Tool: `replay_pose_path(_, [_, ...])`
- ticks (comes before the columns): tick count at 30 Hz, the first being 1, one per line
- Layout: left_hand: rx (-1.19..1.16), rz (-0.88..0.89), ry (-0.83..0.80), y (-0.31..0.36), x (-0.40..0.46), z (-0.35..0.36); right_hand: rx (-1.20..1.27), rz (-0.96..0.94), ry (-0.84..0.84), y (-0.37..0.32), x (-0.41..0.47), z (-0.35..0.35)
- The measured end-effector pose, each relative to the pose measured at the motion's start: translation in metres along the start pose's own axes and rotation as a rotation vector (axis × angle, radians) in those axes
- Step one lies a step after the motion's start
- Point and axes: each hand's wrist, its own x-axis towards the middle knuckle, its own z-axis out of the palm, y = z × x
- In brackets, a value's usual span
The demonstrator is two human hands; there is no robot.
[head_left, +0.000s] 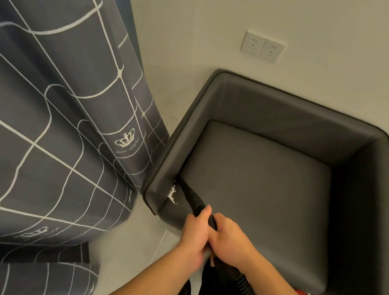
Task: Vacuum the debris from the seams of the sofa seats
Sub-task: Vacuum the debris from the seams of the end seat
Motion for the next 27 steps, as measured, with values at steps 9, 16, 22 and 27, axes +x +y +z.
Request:
replay_pose_path(9, [-0.021,-0.035,0.063,-0.033,-0.016,0.020,0.064,0.018,-0.121,0.010,-0.035,-0.021])
replay_pose_path(16, [-0.083,-0.039,0.103,-0.060,-0.029,0.026,-0.018,-0.023,-0.182,0.030,-0.048,-0.022])
replay_pose_path(22, [-0.061,-0.104,0.180,-0.108,-0.038,0.029,-0.147,-0.043,-0.188,0.067,-0.072,-0.002])
replay_pose_path(27, [0.069,-0.040,0.125,-0.119,-0.060,0.047,-0.130,-0.056,-0.038,0.092,-0.099,-0.003])
